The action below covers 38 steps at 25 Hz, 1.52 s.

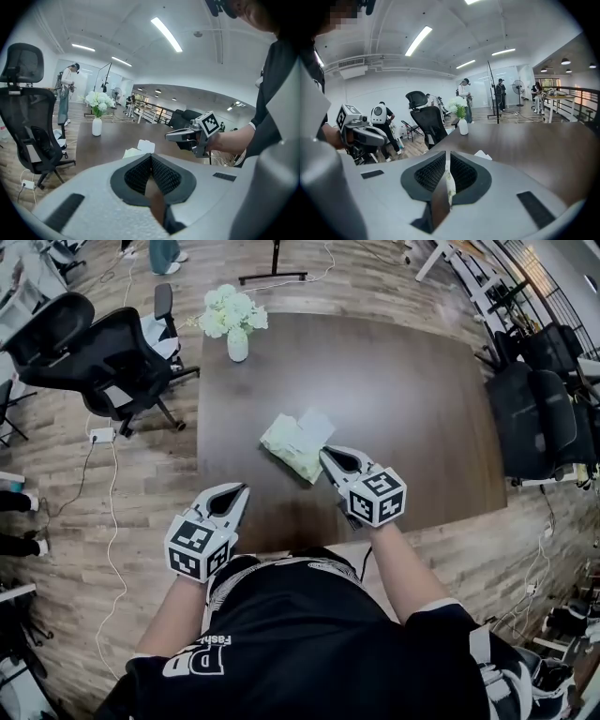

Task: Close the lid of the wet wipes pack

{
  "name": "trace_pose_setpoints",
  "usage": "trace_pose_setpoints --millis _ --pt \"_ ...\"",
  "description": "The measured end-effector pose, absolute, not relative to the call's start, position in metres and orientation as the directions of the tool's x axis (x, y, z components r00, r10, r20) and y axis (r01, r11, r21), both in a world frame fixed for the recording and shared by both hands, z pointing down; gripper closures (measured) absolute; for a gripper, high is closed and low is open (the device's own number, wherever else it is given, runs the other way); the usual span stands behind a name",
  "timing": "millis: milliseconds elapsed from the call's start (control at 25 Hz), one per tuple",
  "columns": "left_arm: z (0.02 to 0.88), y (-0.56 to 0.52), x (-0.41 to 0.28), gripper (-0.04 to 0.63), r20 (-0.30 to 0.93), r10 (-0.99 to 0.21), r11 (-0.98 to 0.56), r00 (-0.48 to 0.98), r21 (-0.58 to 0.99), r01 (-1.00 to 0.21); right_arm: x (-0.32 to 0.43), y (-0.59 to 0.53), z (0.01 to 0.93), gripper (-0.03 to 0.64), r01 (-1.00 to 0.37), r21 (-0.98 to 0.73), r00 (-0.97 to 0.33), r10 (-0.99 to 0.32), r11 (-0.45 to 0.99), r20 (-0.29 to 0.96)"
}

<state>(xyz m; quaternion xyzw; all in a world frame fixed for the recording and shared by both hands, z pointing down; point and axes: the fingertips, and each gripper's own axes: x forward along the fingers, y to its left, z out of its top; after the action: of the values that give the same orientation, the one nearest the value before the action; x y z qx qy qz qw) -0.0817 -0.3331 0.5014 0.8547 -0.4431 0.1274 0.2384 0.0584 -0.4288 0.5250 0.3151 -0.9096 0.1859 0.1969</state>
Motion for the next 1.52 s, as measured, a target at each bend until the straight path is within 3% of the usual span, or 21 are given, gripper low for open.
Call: trace_pose_setpoints --millis 680,1520 --pt "0.516 -0.308 -0.09 0.578 0.505 -0.762 -0.3 0.405 0.279 -0.912 0.075 -0.521 0.586 0.543 -0.649 -0.149 -0.675 -0.475 0.746 0.565" --pt "0.52 -0.307 -0.099 0.578 0.509 -0.775 -0.259 0.375 0.286 -0.923 0.069 -0.545 0.628 0.518 -0.644 -0.2 -0.654 -0.395 0.739 0.645"
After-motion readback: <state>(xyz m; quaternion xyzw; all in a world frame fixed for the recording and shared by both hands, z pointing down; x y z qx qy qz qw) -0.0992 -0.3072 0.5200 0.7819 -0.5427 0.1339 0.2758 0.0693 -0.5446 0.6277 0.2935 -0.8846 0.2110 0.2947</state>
